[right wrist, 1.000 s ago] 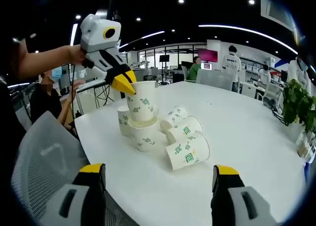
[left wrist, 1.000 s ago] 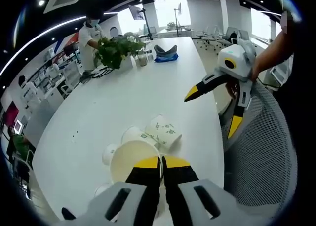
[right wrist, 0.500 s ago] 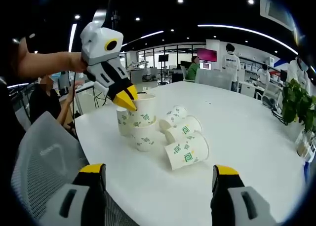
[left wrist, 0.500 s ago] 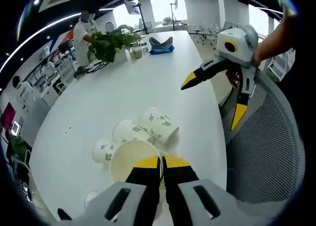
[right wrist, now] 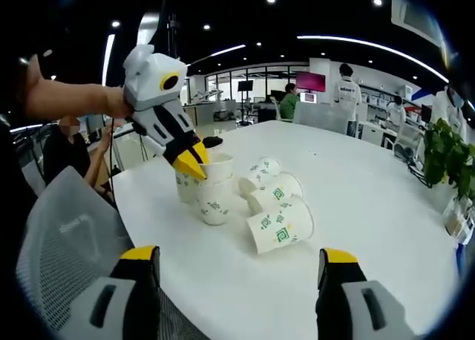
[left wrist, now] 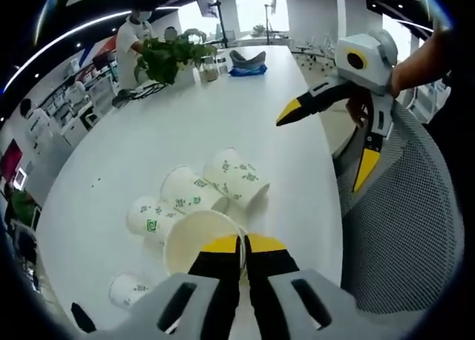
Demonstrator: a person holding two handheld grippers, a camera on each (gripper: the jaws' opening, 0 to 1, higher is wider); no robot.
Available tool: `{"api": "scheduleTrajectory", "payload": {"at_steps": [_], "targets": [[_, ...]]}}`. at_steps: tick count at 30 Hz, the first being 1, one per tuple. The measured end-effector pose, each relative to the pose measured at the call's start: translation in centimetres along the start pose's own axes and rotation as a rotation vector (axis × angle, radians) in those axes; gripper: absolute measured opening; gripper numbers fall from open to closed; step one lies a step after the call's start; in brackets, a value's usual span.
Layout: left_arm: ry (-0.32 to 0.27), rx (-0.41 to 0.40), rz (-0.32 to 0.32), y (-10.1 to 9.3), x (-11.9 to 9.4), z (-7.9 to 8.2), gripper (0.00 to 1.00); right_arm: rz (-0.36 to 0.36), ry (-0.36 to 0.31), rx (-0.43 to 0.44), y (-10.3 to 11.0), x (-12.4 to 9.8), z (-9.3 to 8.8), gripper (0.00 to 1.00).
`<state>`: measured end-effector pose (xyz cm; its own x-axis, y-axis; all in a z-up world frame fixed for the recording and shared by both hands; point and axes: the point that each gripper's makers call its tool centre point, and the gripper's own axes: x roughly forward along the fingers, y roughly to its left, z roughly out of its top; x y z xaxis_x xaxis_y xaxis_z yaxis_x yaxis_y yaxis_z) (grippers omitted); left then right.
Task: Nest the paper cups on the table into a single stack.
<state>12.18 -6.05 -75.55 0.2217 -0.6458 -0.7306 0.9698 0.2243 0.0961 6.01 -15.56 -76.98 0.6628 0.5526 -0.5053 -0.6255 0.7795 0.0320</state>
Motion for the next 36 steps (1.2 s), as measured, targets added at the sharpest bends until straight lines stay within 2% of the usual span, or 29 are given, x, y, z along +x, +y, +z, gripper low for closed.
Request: {"api": "scheduleTrajectory", "payload": {"at_steps": [6, 21, 27, 36], "targets": [[-0.002, -0.010, -0.015, 0.13, 0.48, -0.24, 0.00, -0.003, 0.001, 0.004, -0.07, -0.02, -0.03, 0.88], [-0.010, 0.009, -0.027, -0.24, 0.09, -0.08, 0.03, 0.001, 0.007, 0.000, -0.18, 0.07, -0.28, 0.88], [-0.013, 0.015, -0.026, -0.20, -0.24, 0.24, 0.02, 0.001, 0.009, -0.002, -0.12, 0.06, -0.25, 0.88], [-0.002, 0.008, -0.041, -0.50, -0.13, -0.09, 0.01, 0.005, 0.011, -0.003, 0.20, 0.00, -0.13, 0.87]]}}
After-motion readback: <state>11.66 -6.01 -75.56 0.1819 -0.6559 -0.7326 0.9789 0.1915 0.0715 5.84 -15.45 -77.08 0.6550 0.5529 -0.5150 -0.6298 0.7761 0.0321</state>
